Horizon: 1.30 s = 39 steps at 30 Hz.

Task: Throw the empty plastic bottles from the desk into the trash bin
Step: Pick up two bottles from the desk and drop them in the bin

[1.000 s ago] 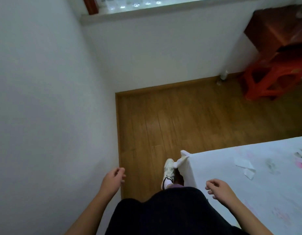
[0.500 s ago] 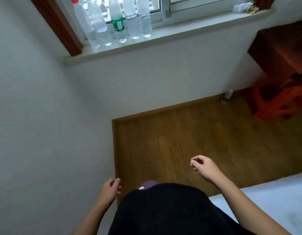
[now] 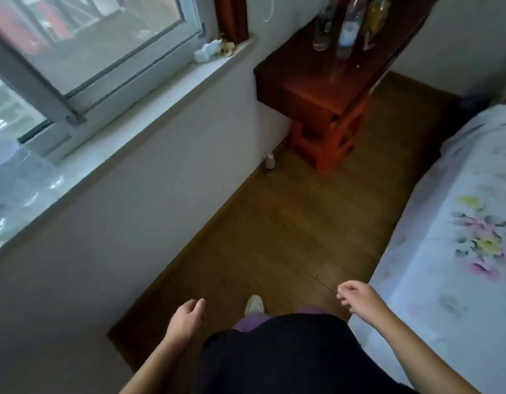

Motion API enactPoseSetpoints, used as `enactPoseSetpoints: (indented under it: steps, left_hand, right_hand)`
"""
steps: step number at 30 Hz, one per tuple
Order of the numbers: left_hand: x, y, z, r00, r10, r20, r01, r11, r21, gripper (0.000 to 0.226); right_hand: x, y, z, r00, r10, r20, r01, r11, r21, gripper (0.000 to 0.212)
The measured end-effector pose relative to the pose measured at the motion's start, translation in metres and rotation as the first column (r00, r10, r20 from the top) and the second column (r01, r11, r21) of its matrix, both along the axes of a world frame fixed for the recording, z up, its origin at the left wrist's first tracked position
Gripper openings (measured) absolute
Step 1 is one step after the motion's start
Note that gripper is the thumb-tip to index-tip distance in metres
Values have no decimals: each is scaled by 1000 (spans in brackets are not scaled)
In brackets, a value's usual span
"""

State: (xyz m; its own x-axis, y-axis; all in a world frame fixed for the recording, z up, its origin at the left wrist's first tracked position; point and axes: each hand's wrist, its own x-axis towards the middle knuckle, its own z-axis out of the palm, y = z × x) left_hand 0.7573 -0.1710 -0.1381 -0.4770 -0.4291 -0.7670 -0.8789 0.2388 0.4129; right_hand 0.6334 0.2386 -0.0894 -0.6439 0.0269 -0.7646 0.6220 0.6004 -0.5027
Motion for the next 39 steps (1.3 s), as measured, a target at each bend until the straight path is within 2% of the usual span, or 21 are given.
enactPoseSetpoints:
  steps: [5,10,14,19,23,27,34,37,39]
  left_hand:
    - [-157,34,23,966,-257,-35,257,966,-1,55]
    - [-274,93,29,841,-540,-29,538,841,-59,51]
    - [-341,146,38,793,-607,-42,603,794,-84,31]
    - [-405,206,45,782,-619,-70,609,783,-123,35]
    - [-447,241,45,782,-621,-49,614,781,-110,40]
    - [-492,269,41,768,-640,0,638,765,-82,39]
    - [-619,336,22,786,-618,-9,618,786,-21,35]
    - [-677,379,23,732,-681,-9,681,732,25,38]
    - [-716,414,26,672,-740,-32,740,672,26,38]
  right_hand:
    - [13,54,-4,939,-344,17,343,938,48,16]
    - [6,104,-20,786,-612,88,609,791,56,18]
    - [-42,137,-25,784,-613,94,613,789,35,18]
    - [-146,175,-16,888,-459,40,460,887,-28,14]
    - [-238,207,3,913,-407,-36,405,912,-59,10]
    - [-316,237,17,902,-409,-139,398,912,-99,12]
    - [-393,307,3,880,-456,-133,457,889,-27,11]
    - [-404,341,-3,851,-508,-133,518,854,48,21]
    - [-412,363,-3,807,-577,-122,585,810,44,16]
